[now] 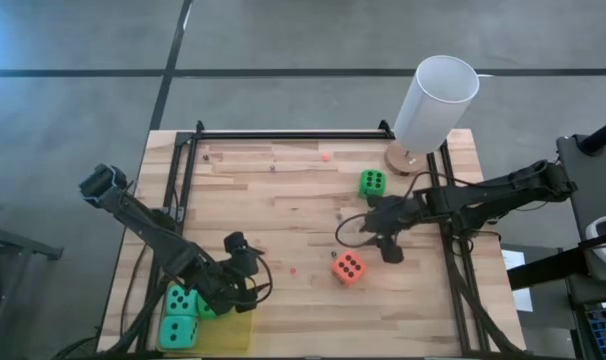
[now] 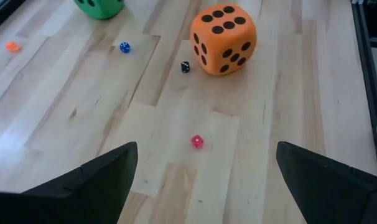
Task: Pick & Place Dice
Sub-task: Put the large orange dice into the yellow bin
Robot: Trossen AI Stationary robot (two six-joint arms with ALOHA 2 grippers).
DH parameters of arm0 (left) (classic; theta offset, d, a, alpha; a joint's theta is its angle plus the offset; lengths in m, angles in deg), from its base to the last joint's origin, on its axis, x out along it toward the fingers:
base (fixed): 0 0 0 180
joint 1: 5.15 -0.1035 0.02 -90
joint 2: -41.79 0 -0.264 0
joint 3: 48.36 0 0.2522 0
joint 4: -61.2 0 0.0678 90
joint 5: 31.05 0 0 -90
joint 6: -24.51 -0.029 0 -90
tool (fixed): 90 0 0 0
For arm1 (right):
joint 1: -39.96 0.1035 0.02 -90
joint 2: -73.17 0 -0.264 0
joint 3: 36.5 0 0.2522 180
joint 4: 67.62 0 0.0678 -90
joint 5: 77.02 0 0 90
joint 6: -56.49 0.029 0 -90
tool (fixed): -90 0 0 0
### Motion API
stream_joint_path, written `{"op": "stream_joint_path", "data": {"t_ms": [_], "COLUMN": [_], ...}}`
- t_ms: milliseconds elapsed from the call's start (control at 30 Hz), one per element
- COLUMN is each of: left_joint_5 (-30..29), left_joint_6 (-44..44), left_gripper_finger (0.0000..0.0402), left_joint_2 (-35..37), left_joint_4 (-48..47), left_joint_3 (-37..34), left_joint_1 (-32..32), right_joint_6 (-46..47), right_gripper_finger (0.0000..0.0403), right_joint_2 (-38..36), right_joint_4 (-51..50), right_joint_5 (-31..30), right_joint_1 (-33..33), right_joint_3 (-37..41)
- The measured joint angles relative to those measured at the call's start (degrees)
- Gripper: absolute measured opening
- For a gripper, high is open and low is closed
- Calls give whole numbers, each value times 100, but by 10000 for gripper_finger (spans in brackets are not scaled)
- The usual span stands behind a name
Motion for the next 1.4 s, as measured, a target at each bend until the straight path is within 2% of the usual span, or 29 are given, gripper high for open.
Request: {"op": "stream_joint_path", "data": {"t_ms": [100, 433, 700, 1000, 1400], "left_joint_5": [1, 1, -1, -1, -1], "left_joint_6": [0, 0, 0, -8, -245], "left_gripper_finger": [384, 381, 385, 383, 384], "left_joint_2": [0, 0, 2, 2, 2], "left_joint_4": [-2, 22, 28, 46, 105], "left_joint_3": [0, 0, 0, 0, 0], "left_joint_1": [0, -4, -4, -4, -7], "right_joint_6": [-23, 388, 647, 575, 308], "right_gripper_finger": [180, 180, 180, 180, 180], "right_joint_2": [1, 15, 380, 1070, 2013], "right_joint_4": [-212, -233, 103, 428, 652], "right_joint_5": [312, 330, 337, 620, 581], "right_joint_1": [61, 133, 198, 198, 196], "right_joint_3": [82, 557, 784, 534, -313]}}
